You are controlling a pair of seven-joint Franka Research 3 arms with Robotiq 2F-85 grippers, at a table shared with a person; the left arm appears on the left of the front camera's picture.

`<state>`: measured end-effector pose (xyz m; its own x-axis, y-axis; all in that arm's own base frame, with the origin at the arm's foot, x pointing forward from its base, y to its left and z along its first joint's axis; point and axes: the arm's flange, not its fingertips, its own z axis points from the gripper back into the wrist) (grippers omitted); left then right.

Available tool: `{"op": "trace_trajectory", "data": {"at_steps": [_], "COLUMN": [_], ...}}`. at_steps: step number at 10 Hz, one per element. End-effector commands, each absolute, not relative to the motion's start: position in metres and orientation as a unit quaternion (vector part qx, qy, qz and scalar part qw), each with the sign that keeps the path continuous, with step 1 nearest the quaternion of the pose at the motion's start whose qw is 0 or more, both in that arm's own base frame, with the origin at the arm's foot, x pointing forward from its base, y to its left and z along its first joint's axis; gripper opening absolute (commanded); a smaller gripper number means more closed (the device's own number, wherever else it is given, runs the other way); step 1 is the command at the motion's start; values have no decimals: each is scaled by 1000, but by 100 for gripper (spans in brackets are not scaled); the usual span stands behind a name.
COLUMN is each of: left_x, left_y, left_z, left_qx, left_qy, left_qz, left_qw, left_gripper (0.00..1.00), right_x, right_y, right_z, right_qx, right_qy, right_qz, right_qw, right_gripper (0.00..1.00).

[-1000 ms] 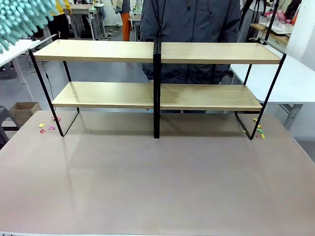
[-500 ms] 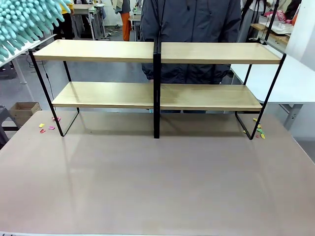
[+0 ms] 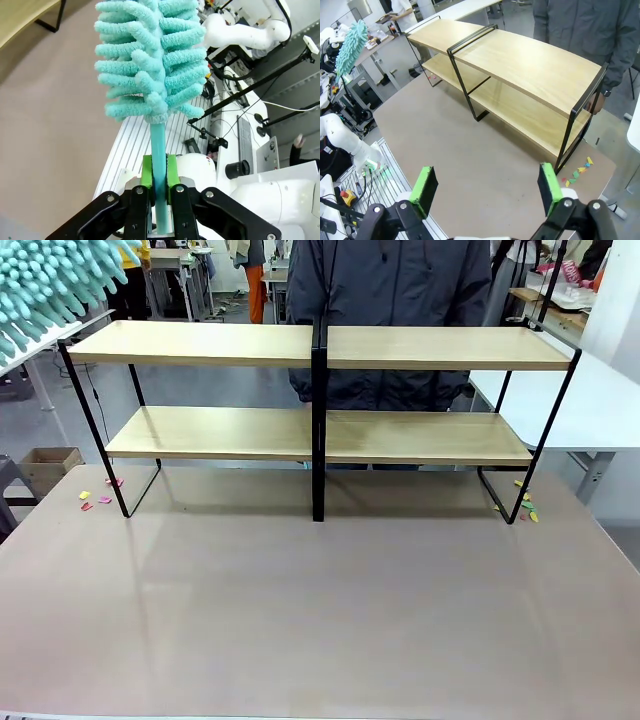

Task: Clean the shelves.
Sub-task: Place the Duster on the table.

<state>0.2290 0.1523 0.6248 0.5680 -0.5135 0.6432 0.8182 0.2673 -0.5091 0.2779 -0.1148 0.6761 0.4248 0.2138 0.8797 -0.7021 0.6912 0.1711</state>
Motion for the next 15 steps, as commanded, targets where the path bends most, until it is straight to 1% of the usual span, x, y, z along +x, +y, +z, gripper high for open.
{"op": "trace_trajectory", "data": {"at_steps": [1,3,4,5,6,7,8,9,10,11,12,13,14,15], "left_x": [228,229,270,289,296,296,297,301,312,322,334,348,358,367], "left_y": [155,152,122,107,97,92,83,75,67,58,55,58,62,66], "left_z": [629,625,620,601,575,543,507,477,449,423,405,393,387,384], "left_qx": [-431,-427,-464,-456,-465,-488,-513,-531,-520,-512,-496,-472,-457,-438], "left_qy": [-185,-179,-5,102,178,229,273,290,303,291,271,239,206,171], "left_qz": [-439,-429,-590,-643,-657,-653,-638,-620,-592,-565,-536,-496,-471,-448], "left_qw": [766,776,660,607,566,532,505,499,536,578,627,689,726,760], "left_gripper": [13,13,13,13,13,13,13,13,13,13,13,13,13,13], "right_x": [277,278,282,284,287,291,291,289,283,277,272,269,271,286], "right_y": [-114,-115,-72,-43,-25,-11,3,13,22,23,15,1,-5,10], "right_z": [678,676,680,658,621,580,546,527,514,500,481,464,455,474], "right_qx": [270,269,306,368,431,475,493,494,511,520,498,477,429,498], "right_qy": [-453,-453,-417,-350,-269,-181,-130,-127,-113,-71,-37,-16,-34,-44], "right_qz": [288,286,349,374,362,325,283,266,256,252,236,212,197,233], "right_qw": [800,800,781,776,782,797,813,818,813,813,834,853,881,834], "right_gripper": [100,100,100,100,100,100,100,100,100,100,100,100,100,100]}}
